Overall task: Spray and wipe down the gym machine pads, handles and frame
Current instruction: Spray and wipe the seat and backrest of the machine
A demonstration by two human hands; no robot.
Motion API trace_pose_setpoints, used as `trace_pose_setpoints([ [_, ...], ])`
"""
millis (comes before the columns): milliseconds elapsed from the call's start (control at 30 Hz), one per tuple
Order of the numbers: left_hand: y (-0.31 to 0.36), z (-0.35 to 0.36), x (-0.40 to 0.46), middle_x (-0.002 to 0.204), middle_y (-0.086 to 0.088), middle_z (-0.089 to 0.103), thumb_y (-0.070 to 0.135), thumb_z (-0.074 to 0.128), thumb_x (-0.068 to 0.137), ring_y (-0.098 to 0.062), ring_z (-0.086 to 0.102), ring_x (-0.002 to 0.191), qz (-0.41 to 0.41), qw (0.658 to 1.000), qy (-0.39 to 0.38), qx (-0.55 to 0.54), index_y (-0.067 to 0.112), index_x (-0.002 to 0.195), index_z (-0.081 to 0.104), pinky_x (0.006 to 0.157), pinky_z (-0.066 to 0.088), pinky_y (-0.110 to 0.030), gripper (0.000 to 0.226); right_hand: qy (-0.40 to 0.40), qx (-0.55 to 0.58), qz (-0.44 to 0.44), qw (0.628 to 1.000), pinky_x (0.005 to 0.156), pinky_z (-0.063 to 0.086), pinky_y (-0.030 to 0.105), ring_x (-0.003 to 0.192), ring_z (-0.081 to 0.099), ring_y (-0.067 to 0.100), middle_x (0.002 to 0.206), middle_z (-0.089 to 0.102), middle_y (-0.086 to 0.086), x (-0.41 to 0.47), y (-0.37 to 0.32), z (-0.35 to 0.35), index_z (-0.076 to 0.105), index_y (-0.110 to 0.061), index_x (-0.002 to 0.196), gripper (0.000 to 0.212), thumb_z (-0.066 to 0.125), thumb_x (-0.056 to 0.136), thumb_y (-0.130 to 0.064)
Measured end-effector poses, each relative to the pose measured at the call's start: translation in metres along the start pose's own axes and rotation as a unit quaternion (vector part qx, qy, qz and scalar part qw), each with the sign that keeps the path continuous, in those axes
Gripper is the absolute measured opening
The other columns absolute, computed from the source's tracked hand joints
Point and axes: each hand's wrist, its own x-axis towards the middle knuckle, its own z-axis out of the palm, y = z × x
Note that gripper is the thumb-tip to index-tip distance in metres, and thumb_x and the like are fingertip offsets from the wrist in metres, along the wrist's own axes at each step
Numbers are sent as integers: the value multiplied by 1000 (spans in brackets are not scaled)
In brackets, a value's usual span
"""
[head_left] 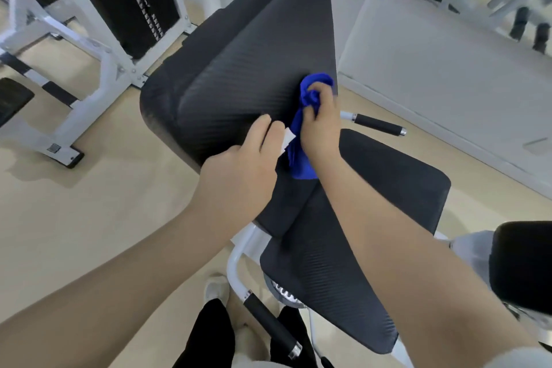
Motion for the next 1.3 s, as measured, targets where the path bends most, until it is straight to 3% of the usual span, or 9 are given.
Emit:
trace_pose_setpoints([
  [167, -1, -3, 4, 76, 1, 55, 12, 57, 74, -11, 19, 39, -5, 1000, -5, 4, 16, 129, 43, 33, 18, -18, 56, -106, -12, -173, 979, 70, 34, 5, 75, 42, -9, 94, 43, 3, -37, -6, -7, 59, -5, 104, 28, 48, 81, 5],
  [267, 1, -5, 8, 72, 0, 42, 11, 60, 77, -11, 17, 40, -15, 998, 10, 61, 27, 139, 30, 35, 15, -19, 71, -47, -56, -60, 996, 68, 33, 9, 76, 43, 0, 101, 44, 7, 9, -14, -16, 54, -10, 111, 28, 44, 87, 1],
  [333, 7, -7, 14, 71, 1, 43, 3, 39, 81, -11, 16, 42, -34, 990, 32, 132, 29, 135, 32, 37, 13, -19, 61, -55, -106, -15, 993, 71, 34, 20, 77, 43, 14, 103, 43, 6, 24, -13, -23, 51, -14, 116, 28, 43, 91, -4],
  [533, 28, -7, 47, 71, 6, 46, 2, 33, 83, -13, 16, 45, -35, 960, 56, 273, 32, 123, 42, 39, 14, -23, 51, -156, -131, -84, 975, 76, 43, 29, 81, 48, 19, 100, 48, 9, 12, 2, -65, 51, -15, 117, 25, 45, 93, -8],
  [767, 34, -1, 85, 72, 5, 57, 5, 37, 64, -9, 37, 37, -69, 966, -6, 248, 37, 115, 57, 39, 17, -24, 63, -169, -111, -104, 974, 74, 38, 29, 82, 53, 25, 98, 54, 11, 33, 16, -94, 48, -20, 109, 19, 44, 93, -10],
  [933, 38, -10, 55, 72, 3, 50, -3, 14, 87, -12, 16, 43, -67, 968, -3, 243, 27, 128, 43, 38, 13, -23, 58, -169, -70, -162, 970, 70, 35, 18, 80, 49, 17, 102, 48, 9, 26, -3, -78, 49, -15, 111, 21, 48, 92, -6],
  [1067, 24, -31, 21, 103, -4, 63, 8, 47, 90, -11, 27, 37, -66, 984, 11, 165, 17, 138, 35, 32, 21, -21, 50, -166, -37, -294, 941, 78, 39, 10, 85, 48, 4, 109, 40, 5, 9, -49, -43, 52, -6, 117, 29, 54, 88, -5],
  [1167, -1, -51, 14, 132, -10, 56, 10, 63, 82, -13, 42, 40, -113, 983, 36, 141, 9, 131, 44, 38, 22, -20, 53, -151, -59, -374, 913, 78, 47, 31, 88, 54, 24, 108, 46, 13, 4, -63, -15, 57, -6, 112, 30, 55, 82, -3],
  [1300, -11, -56, 19, 141, -13, 47, 3, 68, 71, -15, 22, 42, -125, 986, -10, 113, 11, 121, 53, 40, 16, -18, 53, -36, -25, -147, 988, 72, 34, 14, 72, 42, 3, 107, 38, 6, 55, -71, -24, 52, -11, 120, 33, 44, 89, -1],
])
